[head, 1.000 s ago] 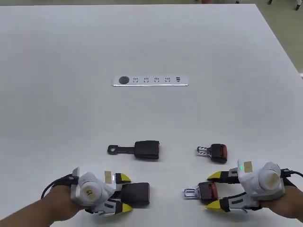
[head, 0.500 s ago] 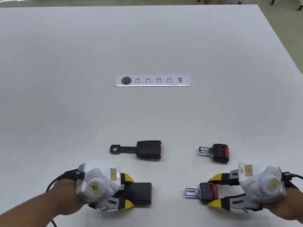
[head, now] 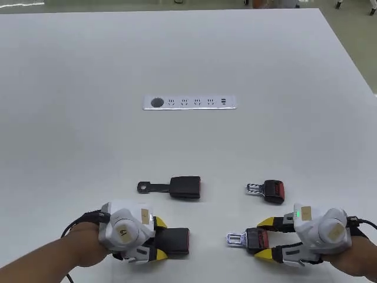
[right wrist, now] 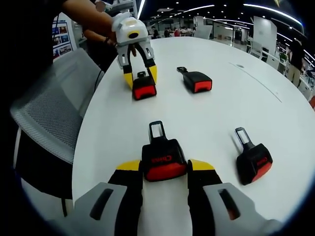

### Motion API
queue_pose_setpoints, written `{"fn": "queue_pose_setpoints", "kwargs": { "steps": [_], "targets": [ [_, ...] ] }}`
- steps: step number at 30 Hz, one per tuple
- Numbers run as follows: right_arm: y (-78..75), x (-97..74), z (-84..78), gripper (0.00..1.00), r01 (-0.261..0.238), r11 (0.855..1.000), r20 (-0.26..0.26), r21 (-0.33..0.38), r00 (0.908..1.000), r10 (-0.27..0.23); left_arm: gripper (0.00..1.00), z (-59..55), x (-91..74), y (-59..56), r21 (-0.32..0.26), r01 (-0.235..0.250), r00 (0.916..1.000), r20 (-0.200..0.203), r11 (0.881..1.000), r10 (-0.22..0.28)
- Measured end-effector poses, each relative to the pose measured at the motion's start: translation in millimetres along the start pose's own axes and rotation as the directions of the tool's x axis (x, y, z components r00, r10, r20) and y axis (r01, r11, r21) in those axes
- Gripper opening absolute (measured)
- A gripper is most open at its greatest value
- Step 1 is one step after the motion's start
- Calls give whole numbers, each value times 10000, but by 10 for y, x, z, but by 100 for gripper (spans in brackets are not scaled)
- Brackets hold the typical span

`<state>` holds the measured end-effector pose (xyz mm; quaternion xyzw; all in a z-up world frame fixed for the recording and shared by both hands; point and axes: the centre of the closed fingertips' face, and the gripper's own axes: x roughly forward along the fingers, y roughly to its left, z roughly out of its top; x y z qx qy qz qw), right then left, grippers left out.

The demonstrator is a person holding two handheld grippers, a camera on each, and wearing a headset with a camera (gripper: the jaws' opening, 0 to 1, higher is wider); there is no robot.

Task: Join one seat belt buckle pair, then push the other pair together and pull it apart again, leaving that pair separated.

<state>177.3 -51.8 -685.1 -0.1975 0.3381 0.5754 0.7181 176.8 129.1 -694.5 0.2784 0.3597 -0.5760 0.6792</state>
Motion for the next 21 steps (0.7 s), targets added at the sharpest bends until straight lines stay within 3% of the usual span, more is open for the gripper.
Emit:
{"fn": "queue_pose_setpoints", "kwargs": {
  "steps": [21],
  "targets": [
    [134, 279, 298, 33, -167, 9998, 600, -135, 9980, 175, 34, 24, -6, -8, -206, -50, 9997, -236, 9998, 45]
  ]
}}
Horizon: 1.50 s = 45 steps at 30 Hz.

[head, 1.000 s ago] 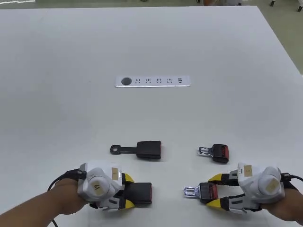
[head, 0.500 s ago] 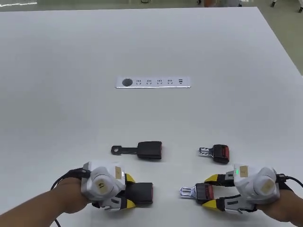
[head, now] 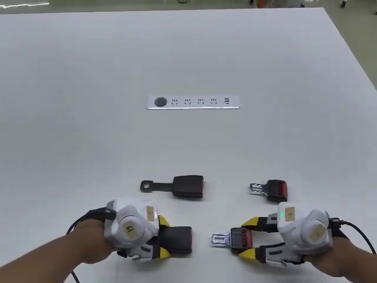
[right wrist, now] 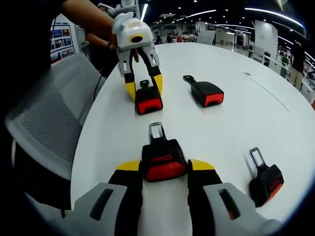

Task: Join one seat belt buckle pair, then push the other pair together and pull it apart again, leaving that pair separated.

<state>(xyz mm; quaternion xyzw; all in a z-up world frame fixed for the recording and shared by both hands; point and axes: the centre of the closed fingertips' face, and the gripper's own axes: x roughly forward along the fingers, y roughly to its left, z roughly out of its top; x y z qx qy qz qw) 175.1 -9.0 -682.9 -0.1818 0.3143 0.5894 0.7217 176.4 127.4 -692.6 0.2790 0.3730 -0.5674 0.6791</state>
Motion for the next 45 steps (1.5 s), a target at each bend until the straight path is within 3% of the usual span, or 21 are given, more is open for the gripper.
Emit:
{"fn": "queue_pose_setpoints", "kwargs": {
  "steps": [13, 22, 29, 45],
  "targets": [
    [56, 201, 167, 33, -341, 9994, 450, 63, 9984, 337, 34, -7, 2, 14, 9, 16, 9999, -134, 10000, -15],
    [9, 270, 217, 33, -357, 9993, 473, -96, 9982, 362, 34, -9, -2, 19, 143, 90, 9996, -259, 9999, -87],
    [54, 405, 353, 33, -409, 9989, 561, -225, 9975, 421, 34, -5, 0, 18, 263, 154, 9991, -405, 9995, -143],
    [135, 523, 488, 33, -373, 9993, 497, -92, 9981, 377, 33, -7, 15, 12, 648, 345, 9976, -629, 9973, -304]
  ]
}}
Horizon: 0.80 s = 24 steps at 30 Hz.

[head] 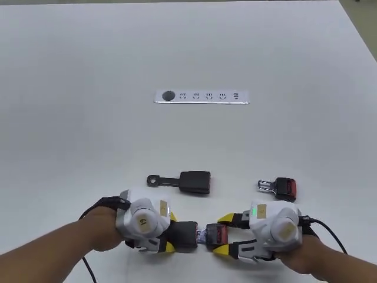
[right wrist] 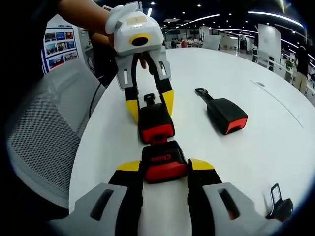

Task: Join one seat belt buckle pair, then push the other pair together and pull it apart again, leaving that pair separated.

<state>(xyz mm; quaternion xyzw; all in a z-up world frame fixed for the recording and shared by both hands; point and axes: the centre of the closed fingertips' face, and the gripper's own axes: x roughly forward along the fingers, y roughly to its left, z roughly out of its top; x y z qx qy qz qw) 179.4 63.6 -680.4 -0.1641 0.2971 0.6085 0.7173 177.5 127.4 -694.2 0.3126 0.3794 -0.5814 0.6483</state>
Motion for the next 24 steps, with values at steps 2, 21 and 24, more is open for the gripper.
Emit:
{"fn": "queue_pose_setpoints", "kwargs": {
  "steps": [2, 21, 24],
  "targets": [
    [1, 18, 15, 33, 6, 10000, 5, -32, 10000, -6, 33, 6, -4, -4, -22, 7, 10000, -19, 10000, -7],
    [117, 15, 66, 33, 220, 9998, -7, -8, 9998, -220, 33, 2, 4, 10, 288, 271, 9995, -137, 9992, -267],
    [127, 9, 73, 33, 202, 9998, -58, -38, 9998, -203, 33, 7, 2, 12, 297, 269, 9996, -129, 9992, -265]
  ]
}}
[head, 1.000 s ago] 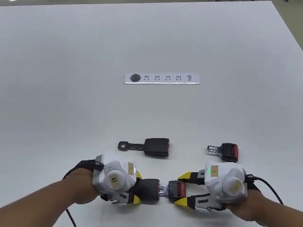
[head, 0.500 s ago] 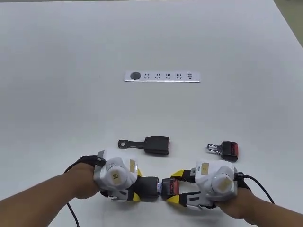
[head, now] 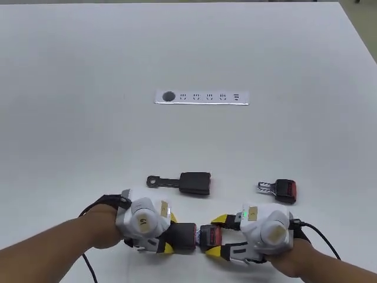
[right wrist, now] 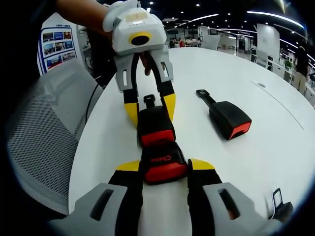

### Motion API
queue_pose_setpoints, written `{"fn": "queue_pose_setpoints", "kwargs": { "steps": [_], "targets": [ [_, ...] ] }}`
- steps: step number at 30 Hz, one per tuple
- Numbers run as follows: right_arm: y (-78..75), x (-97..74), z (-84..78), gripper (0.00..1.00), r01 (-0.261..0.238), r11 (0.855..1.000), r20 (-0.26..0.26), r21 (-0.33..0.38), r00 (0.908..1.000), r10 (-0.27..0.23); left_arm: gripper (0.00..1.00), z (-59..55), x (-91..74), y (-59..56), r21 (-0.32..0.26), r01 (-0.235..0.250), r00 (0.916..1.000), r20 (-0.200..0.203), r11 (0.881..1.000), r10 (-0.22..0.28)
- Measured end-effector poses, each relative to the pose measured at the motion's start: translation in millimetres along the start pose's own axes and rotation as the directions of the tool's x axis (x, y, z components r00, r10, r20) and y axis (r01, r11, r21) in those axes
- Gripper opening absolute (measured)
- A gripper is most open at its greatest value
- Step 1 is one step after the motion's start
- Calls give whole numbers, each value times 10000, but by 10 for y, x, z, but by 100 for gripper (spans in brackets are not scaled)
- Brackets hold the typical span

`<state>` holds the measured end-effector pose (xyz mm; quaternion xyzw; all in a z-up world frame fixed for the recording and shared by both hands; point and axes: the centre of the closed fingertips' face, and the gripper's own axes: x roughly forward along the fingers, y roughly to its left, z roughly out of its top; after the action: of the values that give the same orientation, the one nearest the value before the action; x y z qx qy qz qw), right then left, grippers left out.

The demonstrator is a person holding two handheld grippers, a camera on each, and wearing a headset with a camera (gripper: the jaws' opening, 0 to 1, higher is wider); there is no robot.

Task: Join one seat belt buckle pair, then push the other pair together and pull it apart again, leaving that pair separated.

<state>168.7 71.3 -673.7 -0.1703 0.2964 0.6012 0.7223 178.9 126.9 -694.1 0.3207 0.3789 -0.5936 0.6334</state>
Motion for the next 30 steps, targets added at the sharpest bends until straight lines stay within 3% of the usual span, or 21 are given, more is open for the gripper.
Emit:
{"fn": "queue_pose_setpoints", "kwargs": {
  "steps": [10, 30],
  "targets": [
    [-22, -7, -44, 33, -69, 9999, 53, -90, 10000, 70, 33, -9, 1, 7, 23, -63, 9999, -90, 10000, 63],
    [-93, -17, -122, 32, -241, 9987, 588, -439, 9979, 267, 33, -29, -2, 10, 48, 85, 9995, 303, 10000, -87]
  ]
}}
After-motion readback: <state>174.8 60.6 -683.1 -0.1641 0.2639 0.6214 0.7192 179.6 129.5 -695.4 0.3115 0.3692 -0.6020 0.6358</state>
